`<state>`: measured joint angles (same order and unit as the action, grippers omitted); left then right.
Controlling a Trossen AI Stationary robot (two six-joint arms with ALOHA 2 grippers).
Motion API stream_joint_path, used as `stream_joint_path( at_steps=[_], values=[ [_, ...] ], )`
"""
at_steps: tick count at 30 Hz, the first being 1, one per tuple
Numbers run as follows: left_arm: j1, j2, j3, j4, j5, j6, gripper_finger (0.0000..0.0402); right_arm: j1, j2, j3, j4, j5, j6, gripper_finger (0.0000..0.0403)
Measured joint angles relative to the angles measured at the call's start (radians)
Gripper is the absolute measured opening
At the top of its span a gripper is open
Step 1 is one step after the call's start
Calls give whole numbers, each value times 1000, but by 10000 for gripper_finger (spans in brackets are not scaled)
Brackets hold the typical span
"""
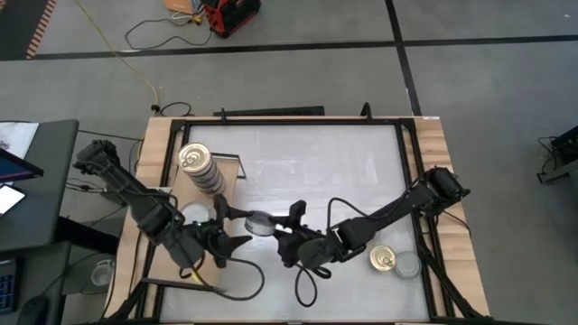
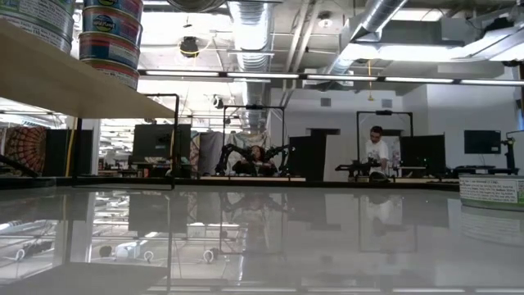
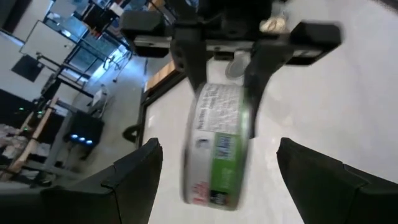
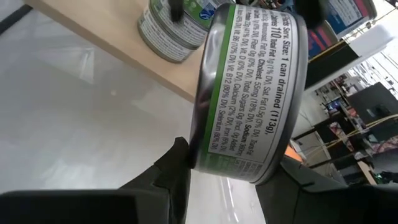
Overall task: Stack canned seafood by type on shelf
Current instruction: Stack the green tuna can on top of the green tuna can on the shelf
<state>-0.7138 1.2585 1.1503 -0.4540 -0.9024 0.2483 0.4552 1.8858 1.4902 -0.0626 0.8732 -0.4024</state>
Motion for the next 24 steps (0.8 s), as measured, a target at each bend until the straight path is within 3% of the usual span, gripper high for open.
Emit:
stream_joint_path(
  at_steps=[8, 16, 18, 24],
  values=[
    [33, 3, 0, -5, 27, 33, 284, -1, 0, 0, 82, -24, -91, 171],
    [26, 2, 0, -6, 6, 76, 164, -9, -1, 0, 111, -26, -127, 178],
    [26, 2, 0, -8, 10, 80, 130, -14, -2, 0, 106, -35, -124, 186],
    [20, 2, -1, -11, -2, 81, 129, -20, -9, 1, 112, -83, -116, 255]
  ],
)
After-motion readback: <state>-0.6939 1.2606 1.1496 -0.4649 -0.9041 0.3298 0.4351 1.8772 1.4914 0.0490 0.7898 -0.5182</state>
